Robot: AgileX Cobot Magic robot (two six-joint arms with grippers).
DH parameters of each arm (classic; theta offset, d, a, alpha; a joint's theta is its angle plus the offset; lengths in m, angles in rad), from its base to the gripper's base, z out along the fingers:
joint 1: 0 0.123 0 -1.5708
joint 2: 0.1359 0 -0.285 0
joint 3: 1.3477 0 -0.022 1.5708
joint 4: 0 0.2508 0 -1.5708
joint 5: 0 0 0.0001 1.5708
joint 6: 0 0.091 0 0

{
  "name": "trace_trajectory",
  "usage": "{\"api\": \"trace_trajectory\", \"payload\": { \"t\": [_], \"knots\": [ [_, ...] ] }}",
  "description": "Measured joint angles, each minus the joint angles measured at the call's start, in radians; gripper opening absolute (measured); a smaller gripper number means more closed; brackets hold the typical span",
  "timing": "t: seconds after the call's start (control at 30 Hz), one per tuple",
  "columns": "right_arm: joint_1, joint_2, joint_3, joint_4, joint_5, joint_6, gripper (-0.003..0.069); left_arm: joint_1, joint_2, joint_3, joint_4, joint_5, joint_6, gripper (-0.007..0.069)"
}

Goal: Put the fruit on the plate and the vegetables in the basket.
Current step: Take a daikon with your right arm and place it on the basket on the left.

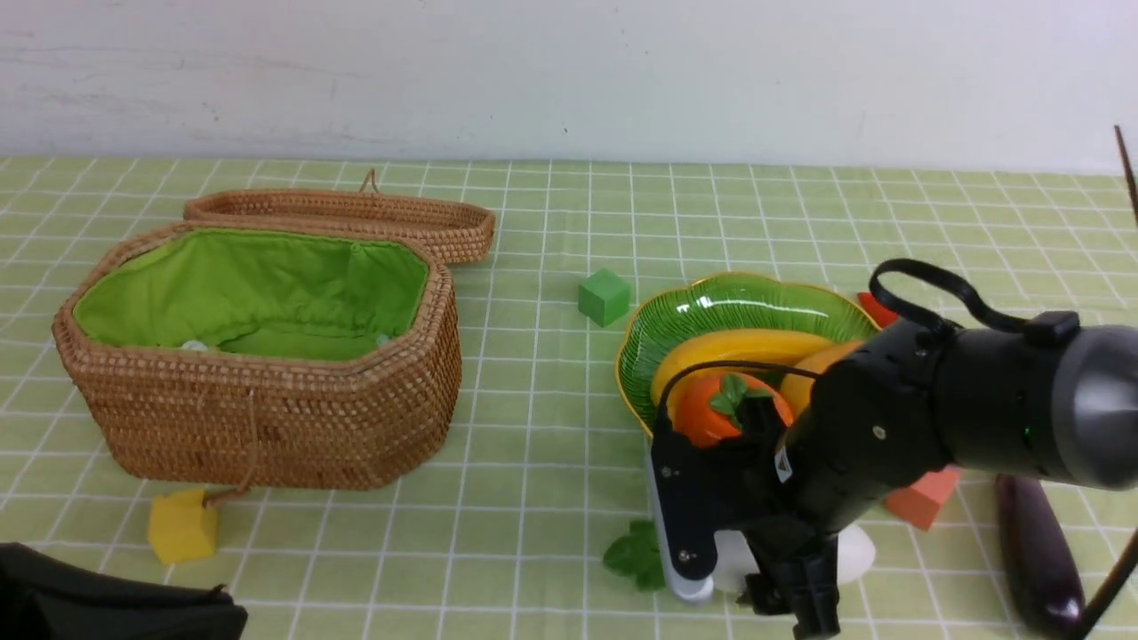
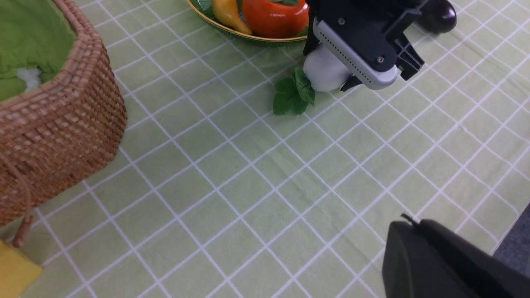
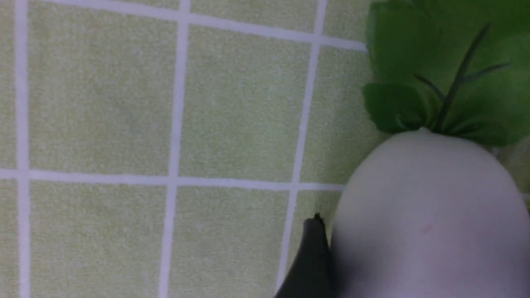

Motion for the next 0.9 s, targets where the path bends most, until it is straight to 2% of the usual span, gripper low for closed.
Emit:
{"api": "trace_trajectory", "payload": {
  "t": [0.17,0.37,0.6,0.77,0.9],
  "knots": [
    [0.000,0.021,-0.001,-0.002,0.008,0.000,0.0578,0.000,0.000,0.000,0.000,0.012,0.000,-0.0013],
    [0.000,0.033,-0.010,0.002,0.028,0.001,0.0535,0.000,0.000,0.000,0.000,0.012,-0.004,-0.0013],
    [0.037,0.001,-0.029,0.093,0.059,0.071,0.0535,0.000,-0.001,0.000,0.016,0.023,-0.015,-0.0013],
    [0.148,-0.079,-0.227,0.203,0.095,0.246,0.0535,0.000,-0.007,-0.002,0.111,0.030,-0.040,-0.0013],
    [0.201,-0.069,-0.402,0.254,0.055,0.293,0.0535,0.000,-0.031,-0.029,0.250,0.036,-0.158,-0.0013]
  ]
}}
